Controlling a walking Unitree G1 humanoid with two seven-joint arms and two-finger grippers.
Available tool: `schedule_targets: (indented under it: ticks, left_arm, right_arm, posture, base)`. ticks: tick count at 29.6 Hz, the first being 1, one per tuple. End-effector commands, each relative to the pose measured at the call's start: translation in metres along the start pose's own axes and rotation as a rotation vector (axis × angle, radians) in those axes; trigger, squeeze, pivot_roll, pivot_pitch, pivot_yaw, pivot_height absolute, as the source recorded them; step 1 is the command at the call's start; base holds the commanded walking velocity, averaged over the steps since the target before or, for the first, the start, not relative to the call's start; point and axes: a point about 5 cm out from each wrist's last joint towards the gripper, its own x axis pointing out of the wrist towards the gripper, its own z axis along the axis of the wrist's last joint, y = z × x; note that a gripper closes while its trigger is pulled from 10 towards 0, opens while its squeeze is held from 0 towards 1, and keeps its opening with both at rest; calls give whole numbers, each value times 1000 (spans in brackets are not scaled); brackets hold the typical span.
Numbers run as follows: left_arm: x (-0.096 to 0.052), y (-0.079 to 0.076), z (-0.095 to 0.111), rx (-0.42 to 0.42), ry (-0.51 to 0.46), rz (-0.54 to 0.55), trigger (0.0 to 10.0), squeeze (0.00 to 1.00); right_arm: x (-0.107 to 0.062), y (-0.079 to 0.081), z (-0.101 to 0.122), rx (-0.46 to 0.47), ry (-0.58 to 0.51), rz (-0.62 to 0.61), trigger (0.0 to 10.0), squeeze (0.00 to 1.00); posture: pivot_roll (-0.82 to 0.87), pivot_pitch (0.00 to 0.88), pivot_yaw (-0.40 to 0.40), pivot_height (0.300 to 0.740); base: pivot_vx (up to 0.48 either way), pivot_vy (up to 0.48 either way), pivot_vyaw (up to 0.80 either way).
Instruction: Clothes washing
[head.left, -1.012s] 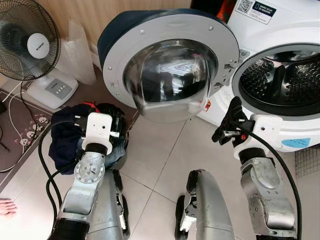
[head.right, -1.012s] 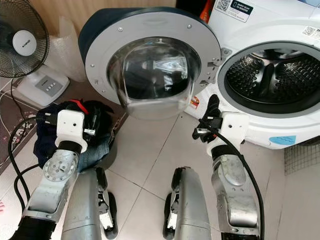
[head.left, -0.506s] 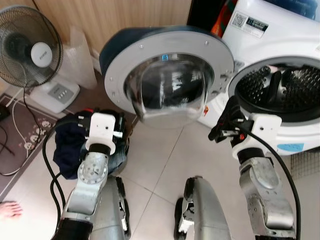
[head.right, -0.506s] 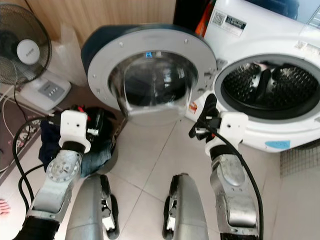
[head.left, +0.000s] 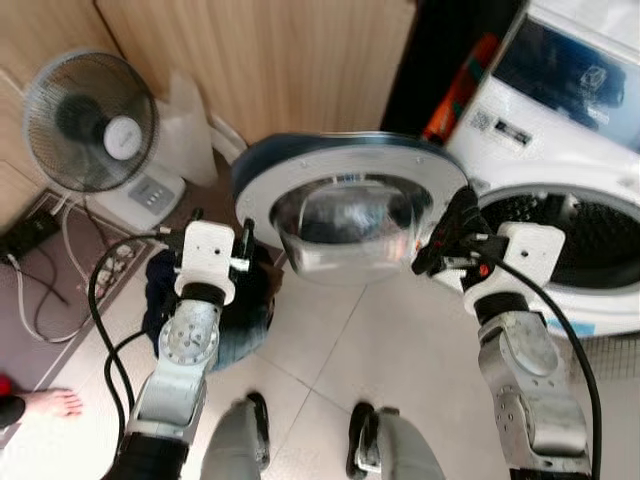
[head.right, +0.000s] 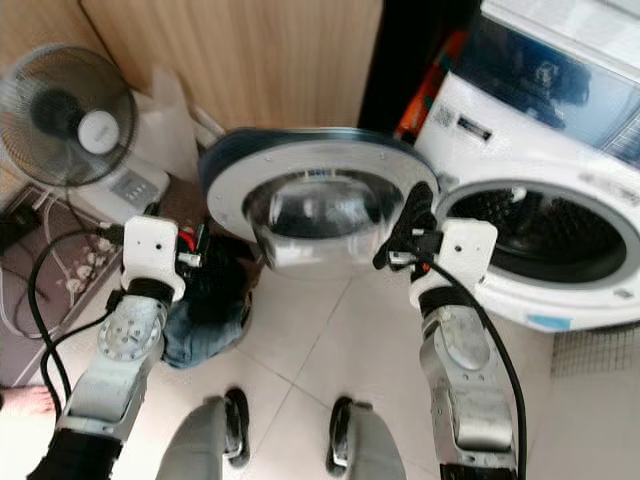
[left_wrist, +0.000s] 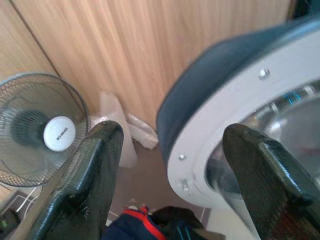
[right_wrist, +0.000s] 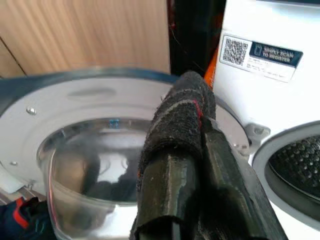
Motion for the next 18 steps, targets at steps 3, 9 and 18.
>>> schedule_targets:
  ticks: [3,9,18]
  left_arm:
    - [-4,-7,-3,-5,4,-37,10000,0]
    - [-5,-10,0,-17,-7,-43,10000,0]
    - [-2,-11,4,-17,-19,-57,10000,0]
  right_arm:
    - [-5,-3,-4,17,8,-11,10000,0]
    - [-5,0,-3,23,-1,2,10000,0]
    - [-4,2,-2,40,-11,14,10000,0]
  posture:
    - [60,325,-35,740]
    - [62,325,-31,740]
    - [67,322,-28,740]
  base:
    - [0,0,0]
    - [0,0,0]
    - [0,0,0]
